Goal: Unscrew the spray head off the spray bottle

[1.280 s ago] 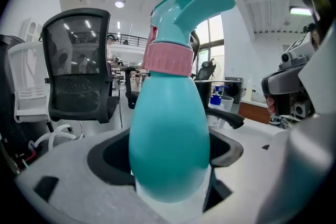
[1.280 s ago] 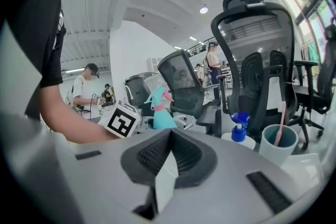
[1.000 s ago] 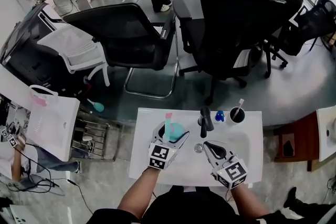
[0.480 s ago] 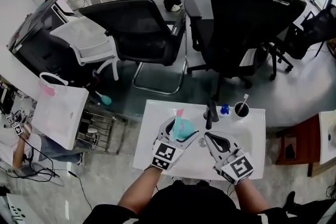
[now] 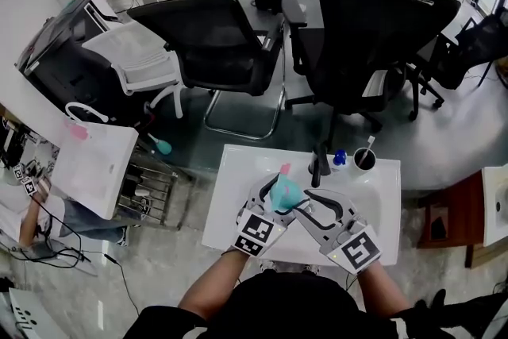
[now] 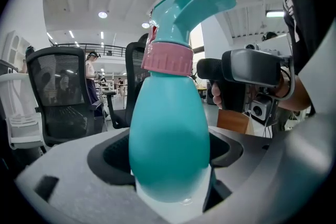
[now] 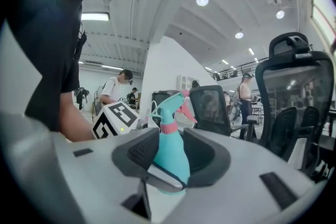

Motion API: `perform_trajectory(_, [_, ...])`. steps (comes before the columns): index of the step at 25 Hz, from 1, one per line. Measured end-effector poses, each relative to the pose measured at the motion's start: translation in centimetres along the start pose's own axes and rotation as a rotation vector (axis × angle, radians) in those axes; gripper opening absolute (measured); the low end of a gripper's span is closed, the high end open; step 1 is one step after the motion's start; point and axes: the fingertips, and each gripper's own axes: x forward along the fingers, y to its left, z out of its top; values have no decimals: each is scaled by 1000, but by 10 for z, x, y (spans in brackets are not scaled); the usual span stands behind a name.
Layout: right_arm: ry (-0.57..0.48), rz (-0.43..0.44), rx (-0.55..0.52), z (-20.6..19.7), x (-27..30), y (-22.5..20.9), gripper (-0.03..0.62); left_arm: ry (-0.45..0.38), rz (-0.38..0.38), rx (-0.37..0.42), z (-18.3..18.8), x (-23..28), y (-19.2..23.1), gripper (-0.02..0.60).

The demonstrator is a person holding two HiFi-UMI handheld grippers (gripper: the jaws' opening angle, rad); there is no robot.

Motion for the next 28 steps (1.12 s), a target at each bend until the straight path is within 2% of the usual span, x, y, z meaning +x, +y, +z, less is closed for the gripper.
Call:
perform_trajectory(4, [-5,24,-53,4,2,7,176,-4,-46,6,3,3,-16,410])
perform_trajectory(14, [5,15,-151,9,6,10,172,27,-102,57,2,8,-46,410])
perform_trajectory(18, [-21,-1,-120,14,5,7,140,18,-96,69,6,6,-46,410])
perform_trajectory(28, [-47,-19,1,21,-3,2,136,-13,-84,87,17,-7,-46,410])
